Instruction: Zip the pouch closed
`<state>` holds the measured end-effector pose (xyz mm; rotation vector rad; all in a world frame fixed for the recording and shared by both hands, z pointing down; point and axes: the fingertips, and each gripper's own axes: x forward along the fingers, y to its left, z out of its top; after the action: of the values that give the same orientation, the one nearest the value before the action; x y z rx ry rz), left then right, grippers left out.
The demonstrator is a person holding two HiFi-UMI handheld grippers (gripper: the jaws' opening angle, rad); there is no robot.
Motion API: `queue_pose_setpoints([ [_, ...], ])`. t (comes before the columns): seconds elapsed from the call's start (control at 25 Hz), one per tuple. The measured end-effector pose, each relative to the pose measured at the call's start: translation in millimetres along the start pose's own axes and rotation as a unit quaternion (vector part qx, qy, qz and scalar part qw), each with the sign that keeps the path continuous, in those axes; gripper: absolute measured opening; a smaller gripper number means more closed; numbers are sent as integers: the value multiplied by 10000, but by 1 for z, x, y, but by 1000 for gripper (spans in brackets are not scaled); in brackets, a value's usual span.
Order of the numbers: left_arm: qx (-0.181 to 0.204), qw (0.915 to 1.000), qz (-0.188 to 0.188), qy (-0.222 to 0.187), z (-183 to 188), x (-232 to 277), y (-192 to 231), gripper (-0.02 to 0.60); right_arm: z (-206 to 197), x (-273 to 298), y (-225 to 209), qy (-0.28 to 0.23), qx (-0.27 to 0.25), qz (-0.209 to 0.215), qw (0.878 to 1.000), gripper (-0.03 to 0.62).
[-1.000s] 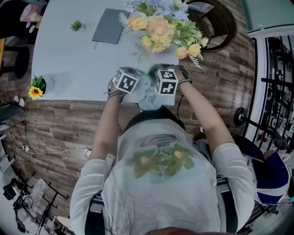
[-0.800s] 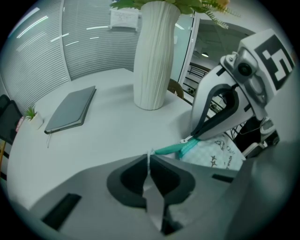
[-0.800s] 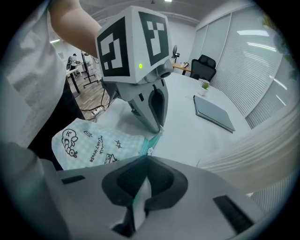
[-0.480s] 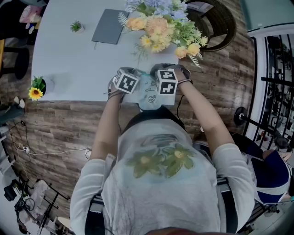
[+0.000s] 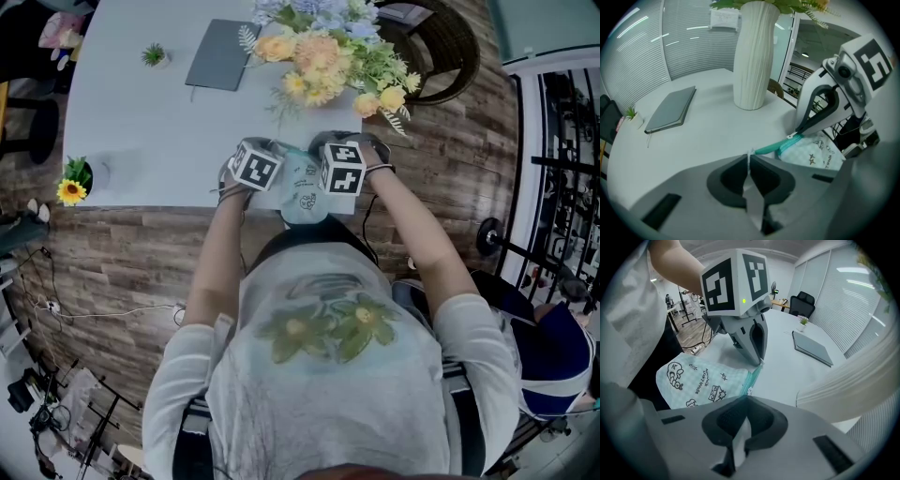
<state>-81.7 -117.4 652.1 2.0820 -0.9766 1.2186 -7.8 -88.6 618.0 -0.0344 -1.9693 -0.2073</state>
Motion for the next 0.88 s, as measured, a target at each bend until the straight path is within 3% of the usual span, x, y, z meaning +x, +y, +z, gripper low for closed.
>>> queue_pose_setpoints([
  [0.88, 47, 10000, 27, -25, 1, 0, 0, 21, -15, -7, 4, 64, 108, -156, 9998, 15],
])
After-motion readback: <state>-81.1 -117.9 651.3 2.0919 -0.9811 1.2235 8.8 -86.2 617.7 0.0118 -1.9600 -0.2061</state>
